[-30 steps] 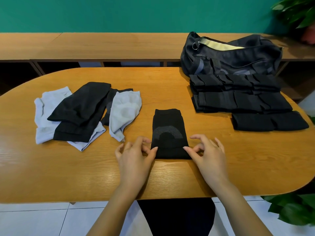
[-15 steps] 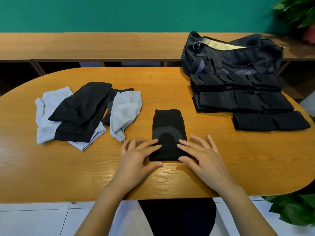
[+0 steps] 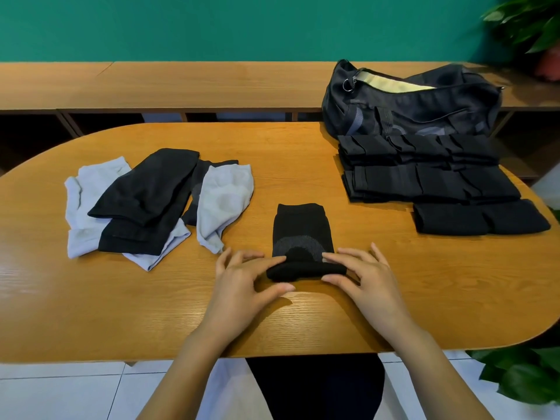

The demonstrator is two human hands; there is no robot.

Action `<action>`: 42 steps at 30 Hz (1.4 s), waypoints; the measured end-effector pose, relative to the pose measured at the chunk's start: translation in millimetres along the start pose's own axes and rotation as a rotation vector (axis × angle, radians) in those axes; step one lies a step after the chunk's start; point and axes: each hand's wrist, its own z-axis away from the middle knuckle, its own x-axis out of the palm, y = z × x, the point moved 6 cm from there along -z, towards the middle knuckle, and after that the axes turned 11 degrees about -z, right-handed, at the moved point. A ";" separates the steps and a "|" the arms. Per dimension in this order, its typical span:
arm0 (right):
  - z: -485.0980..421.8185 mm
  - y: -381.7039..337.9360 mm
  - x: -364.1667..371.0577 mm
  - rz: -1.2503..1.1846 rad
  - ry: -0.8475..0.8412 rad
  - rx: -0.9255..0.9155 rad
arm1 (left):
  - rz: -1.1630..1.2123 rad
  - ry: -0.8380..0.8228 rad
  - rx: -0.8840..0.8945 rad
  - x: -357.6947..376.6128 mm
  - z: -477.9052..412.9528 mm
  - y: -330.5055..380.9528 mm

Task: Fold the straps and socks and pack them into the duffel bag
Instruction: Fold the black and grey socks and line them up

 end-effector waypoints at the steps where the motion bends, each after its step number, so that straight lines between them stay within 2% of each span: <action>1: -0.7 0.9 0.1 -0.021 0.011 0.001 | -0.010 -0.020 0.001 -0.7 0.3 1.6; 3: -2.0 0.9 -0.8 -0.053 0.064 -0.028 | -0.012 -0.003 -0.013 -1.8 0.2 3.8; 6: -2.5 1.9 -2.9 -0.065 0.144 -0.051 | 0.031 0.115 -0.064 -3.4 -0.7 4.2; 11: -2.7 6.0 -2.8 -0.082 0.252 -0.010 | 0.102 0.184 -0.171 1.2 -2.7 1.6; 14: -4.8 4.4 -0.8 0.001 0.255 0.036 | 0.002 0.187 -0.219 1.3 -4.9 1.7; 17: -8.5 1.5 2.6 0.122 0.252 0.031 | -0.215 0.203 -0.178 0.1 -5.6 6.6; 20: -9.3 0.5 3.9 0.111 0.260 -0.028 | -0.212 0.215 -0.076 2.1 -7.1 9.8; 22: -7.3 -5.0 4.3 0.094 0.223 -0.132 | -0.194 0.202 -0.013 2.8 -8.2 10.0; 24: -4.9 -7.8 9.1 0.136 0.118 -0.205 | -0.186 0.154 0.006 3.5 -8.0 6.7; 27: -3.8 -1.3 18.1 0.216 -0.017 -0.184 | -0.178 0.049 0.030 6.3 -7.3 1.8; 32: -5.7 1.4 16.8 0.141 -0.009 -0.115 | -0.167 -0.021 0.045 7.6 -6.4 -3.3; 39: -5.8 -0.2 13.9 0.127 -0.020 -0.107 | -0.086 0.083 0.001 1.4 -5.9 0.5; 42: -5.9 1.6 9.9 0.077 0.032 -0.073 | -0.030 0.102 -0.003 -3.3 -4.5 2.8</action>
